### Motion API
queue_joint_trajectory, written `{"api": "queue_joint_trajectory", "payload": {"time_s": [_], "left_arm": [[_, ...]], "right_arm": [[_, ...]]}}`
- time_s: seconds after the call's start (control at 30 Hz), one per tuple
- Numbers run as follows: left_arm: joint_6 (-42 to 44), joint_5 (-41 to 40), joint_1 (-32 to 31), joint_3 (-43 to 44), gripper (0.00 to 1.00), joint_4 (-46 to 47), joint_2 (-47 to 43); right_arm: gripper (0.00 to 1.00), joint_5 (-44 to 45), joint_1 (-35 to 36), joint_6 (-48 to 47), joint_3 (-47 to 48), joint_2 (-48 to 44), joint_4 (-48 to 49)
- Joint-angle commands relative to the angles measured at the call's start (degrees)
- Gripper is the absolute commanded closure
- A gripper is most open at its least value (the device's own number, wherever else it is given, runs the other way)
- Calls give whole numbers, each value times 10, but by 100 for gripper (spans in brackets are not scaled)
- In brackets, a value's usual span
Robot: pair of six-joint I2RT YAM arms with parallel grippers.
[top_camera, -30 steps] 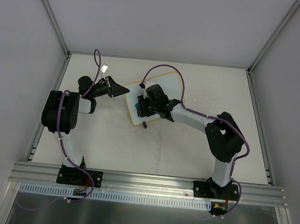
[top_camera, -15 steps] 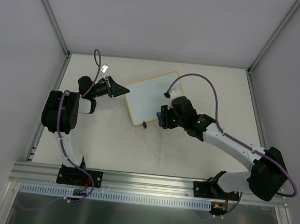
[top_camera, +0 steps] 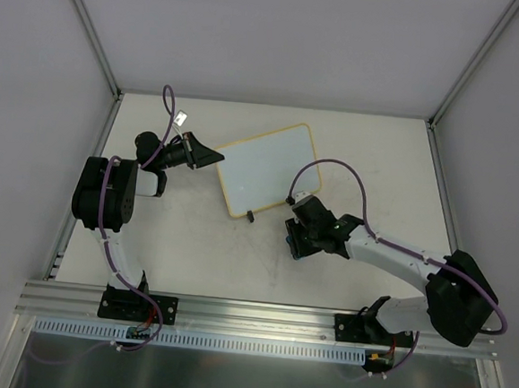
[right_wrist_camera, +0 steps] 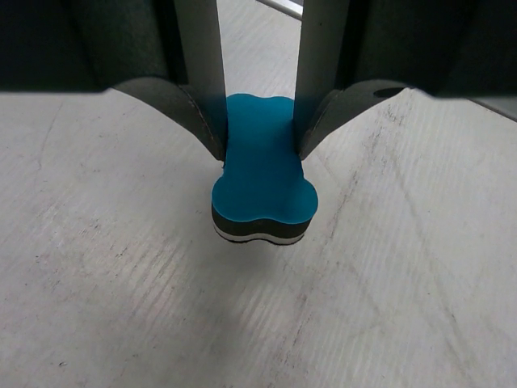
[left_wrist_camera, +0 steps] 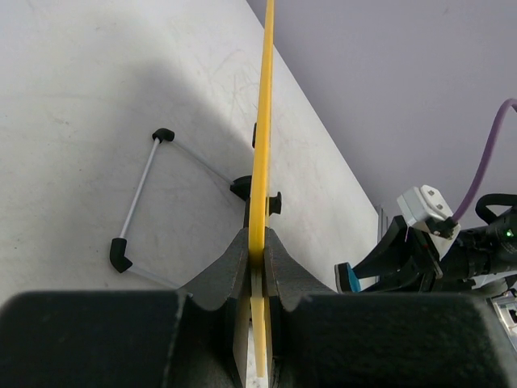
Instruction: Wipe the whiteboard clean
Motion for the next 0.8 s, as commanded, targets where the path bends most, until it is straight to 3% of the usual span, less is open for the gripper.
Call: {"api": "queue_joint_trajectory", "payload": {"time_s": [0.0,0.2,0.23,0.27,0.33,0.37,0.47,0.57,0.63,0.77], "left_arm": [[13,25,-1,4,98,20,-9],[19,24,-1,2,98,13,-15],[21,24,-1,1,98,12,-15],[21,24,-1,1,98,12,-15],[22,23,-1,1,98,12,-15],[22,22,-1,1,98,13,-15],[20,22,-1,1,96,12,-15],[21,22,0,1,87,13,-15],[21,22,-1,-1,84,14,-16],[21,22,-1,-3,69,15,-20]], "right_arm": [[93,23,10,9,8,19,-6],[88,72,36,7,32,68,-26],[83,70,37,9,33,73,-25],[70,70,39,10,34,77,-26],[63,73,40,10,37,85,-26],[52,73,41,10,37,85,-26],[34,73,43,11,37,73,-26],[26,71,43,10,36,51,-26],[26,68,44,10,36,37,-27],[26,68,44,10,36,26,-28]]}}
